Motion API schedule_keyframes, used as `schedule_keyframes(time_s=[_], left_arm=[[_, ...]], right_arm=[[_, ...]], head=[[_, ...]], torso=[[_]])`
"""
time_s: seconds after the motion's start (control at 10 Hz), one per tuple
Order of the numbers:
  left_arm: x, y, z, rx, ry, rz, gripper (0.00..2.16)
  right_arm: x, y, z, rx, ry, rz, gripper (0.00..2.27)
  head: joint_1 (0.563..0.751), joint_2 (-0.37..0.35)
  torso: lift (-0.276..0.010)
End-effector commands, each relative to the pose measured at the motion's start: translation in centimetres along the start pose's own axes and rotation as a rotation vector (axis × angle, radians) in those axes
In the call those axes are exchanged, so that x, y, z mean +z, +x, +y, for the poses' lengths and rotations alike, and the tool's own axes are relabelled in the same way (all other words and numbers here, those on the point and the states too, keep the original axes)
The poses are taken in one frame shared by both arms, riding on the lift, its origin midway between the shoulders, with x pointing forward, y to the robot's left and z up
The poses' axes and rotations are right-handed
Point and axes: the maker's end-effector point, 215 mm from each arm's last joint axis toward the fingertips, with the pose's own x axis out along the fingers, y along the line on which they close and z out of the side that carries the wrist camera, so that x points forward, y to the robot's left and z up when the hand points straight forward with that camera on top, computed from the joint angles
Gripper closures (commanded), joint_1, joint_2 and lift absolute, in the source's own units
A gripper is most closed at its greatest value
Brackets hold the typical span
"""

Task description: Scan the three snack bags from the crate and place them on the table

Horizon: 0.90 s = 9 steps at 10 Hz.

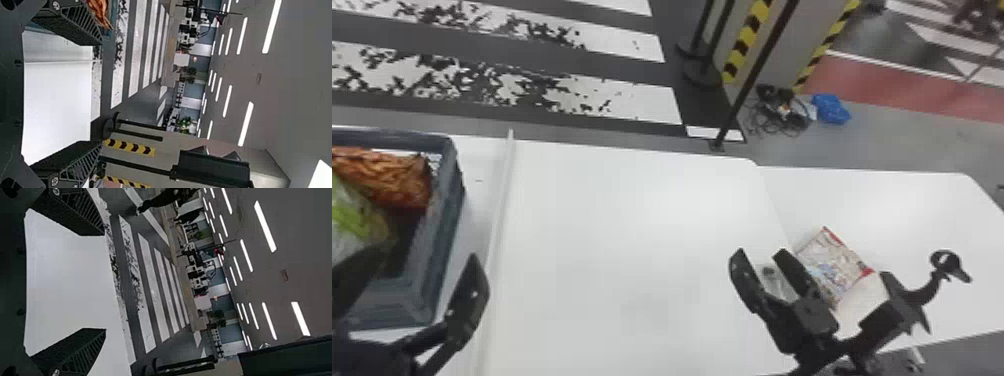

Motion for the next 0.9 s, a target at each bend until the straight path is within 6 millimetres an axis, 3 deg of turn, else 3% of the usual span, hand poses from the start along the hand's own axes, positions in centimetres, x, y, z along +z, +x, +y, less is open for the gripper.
schedule_keyframes(time_s=[0.0,0.3,0.6,0.8], left_arm=[[-0.1,0.1,0.3,0.013,-0.002,0.002,0.10],[-1.2,0.0,1.3,0.039,0.006,0.019,0.10],[-2.3,-0.5,3.0,0.067,0.006,0.037,0.10],[0.1,-1.2,6.4,0.133,-0.016,-0.024,0.10]], right_arm=[[-0.6,-0.6,2.6,0.018,-0.008,-0.047,0.06],[-3.2,-1.0,5.4,0.050,-0.059,-0.089,0.09],[-2.5,-0.8,4.5,0.037,-0.081,-0.096,0.09],[-2.5,-0.8,4.2,0.040,-0.090,-0.095,0.09]], head=[[0.695,-0.306],[0.695,-0.235],[0.695,-0.198],[0.695,-0.184]], torso=[[-0.036],[-0.036],[-0.036],[-0.036]])
